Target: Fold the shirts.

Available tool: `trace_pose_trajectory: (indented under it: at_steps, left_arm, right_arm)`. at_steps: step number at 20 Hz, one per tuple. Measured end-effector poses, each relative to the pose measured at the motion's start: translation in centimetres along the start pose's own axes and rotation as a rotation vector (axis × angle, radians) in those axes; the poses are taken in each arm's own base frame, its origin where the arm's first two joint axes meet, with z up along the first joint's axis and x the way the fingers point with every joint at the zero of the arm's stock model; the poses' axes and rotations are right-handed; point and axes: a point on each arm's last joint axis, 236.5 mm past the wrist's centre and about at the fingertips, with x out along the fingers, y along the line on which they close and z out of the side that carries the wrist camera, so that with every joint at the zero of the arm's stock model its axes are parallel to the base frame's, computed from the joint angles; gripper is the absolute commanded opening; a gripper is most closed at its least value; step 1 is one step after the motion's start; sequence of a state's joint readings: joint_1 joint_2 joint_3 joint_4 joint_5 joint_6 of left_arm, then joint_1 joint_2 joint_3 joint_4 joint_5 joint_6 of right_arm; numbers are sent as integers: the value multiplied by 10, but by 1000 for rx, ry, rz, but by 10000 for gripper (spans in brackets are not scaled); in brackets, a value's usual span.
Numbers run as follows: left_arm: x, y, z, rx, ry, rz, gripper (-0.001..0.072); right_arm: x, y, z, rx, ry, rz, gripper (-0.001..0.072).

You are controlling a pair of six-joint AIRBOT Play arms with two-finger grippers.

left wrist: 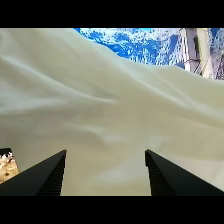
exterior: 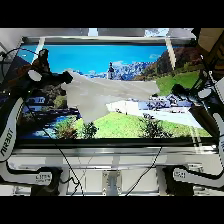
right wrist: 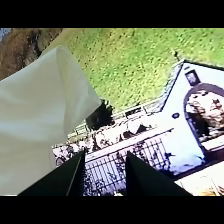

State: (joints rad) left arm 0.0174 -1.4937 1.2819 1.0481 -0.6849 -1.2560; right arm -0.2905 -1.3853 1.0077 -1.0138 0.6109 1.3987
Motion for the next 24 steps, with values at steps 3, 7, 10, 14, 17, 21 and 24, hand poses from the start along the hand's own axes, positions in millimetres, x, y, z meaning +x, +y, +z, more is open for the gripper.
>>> trace_pose_trajectory:
  at_steps: [3,7,10,14,17,21,24]
  left_arm:
    - [0,-2,-7,0,29,-9,578]
    - [0,-4,-11,0,47,-16,578]
    - [0,-4,-12,0,53,-17,577]
    - [0,-4,-13,0,54,-18,577]
    - [0,-4,-13,1,54,-18,577]
    - [0,-4,-13,1,55,-18,577]
    - [0,-4,-13,1,55,-18,576]
  right_arm:
    - [21,4,-3,15,77,36,315]
    - [50,-1,-6,69,145,47,314]
    - [72,-7,-13,124,194,41,314]
    - [94,-9,-21,188,242,54,307]
    - [104,-7,-21,224,249,71,306]
    - [113,-7,-20,256,245,80,306]
    - [118,-7,-21,270,244,84,305]
